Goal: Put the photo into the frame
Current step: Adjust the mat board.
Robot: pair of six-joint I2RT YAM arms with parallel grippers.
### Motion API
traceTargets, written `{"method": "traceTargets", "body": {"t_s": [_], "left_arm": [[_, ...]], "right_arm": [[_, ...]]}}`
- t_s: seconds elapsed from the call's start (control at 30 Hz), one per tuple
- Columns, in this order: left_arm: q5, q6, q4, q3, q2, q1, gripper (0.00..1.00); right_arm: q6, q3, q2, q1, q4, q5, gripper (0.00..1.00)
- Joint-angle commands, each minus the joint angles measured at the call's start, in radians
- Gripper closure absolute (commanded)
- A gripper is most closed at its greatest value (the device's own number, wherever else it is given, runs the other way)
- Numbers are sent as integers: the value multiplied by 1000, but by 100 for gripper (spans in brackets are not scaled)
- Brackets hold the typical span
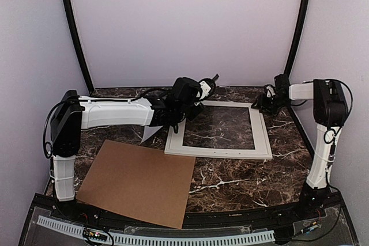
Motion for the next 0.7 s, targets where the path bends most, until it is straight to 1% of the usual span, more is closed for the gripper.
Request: {"method": "traceTargets", "body": {"t_s": [0.0, 0.3, 0.67], "left_arm": [[9, -13, -14, 32, -2, 3, 100], [11, -16, -15, 33, -2, 3, 100], [7, -13, -14, 27, -2, 3, 100]], "right_arm": [[27, -52, -14, -46, 42, -108, 47], [22, -68, -20, -63, 68, -211, 52], [12, -50, 5, -62, 60, -230, 54]]}}
